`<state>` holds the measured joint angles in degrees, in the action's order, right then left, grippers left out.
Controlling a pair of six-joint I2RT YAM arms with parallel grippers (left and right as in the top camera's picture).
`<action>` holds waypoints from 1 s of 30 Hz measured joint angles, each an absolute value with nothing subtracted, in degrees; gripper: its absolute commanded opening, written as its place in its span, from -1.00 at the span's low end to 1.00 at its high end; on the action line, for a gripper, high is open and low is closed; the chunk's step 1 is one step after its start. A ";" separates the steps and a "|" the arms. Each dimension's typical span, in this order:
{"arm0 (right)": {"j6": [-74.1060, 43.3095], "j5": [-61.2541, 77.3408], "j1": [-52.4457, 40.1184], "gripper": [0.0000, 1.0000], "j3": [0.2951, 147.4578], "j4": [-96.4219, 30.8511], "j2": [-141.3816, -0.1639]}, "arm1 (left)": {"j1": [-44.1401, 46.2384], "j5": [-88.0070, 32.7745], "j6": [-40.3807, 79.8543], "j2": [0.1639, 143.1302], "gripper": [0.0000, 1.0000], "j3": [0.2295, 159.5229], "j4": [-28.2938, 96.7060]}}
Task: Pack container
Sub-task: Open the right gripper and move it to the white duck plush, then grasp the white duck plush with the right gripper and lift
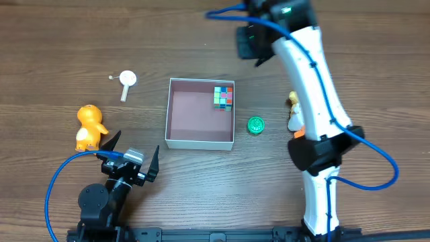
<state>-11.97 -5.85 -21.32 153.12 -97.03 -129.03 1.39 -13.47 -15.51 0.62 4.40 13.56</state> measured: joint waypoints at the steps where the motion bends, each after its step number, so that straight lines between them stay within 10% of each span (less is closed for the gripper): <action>1: -11.90 -4.69 -19.11 -0.60 153.12 -97.10 -128.64 | 1.39 -13.47 -15.51 0.62 1.00 4.40 13.56; 13: -1.43 2.09 3.42 -0.57 107.20 -90.78 -107.66 | 1.39 -13.47 -15.51 0.64 1.00 4.40 13.54; 19: 1.10 5.10 4.08 0.85 85.12 -77.03 -108.27 | 1.39 -13.50 -15.51 0.62 1.00 4.40 13.56; 21: 1.52 5.17 4.03 1.00 81.28 -74.59 -108.29 | 1.39 -13.47 -15.51 0.62 1.00 4.40 13.56; 28: 1.72 5.50 4.03 1.00 79.96 -63.29 -108.27 | 1.39 -13.47 -15.51 0.62 1.00 4.40 13.58; 30: 1.69 5.43 4.03 0.48 79.44 -61.49 -108.27 | 1.39 -13.47 -15.51 0.62 1.00 4.40 13.56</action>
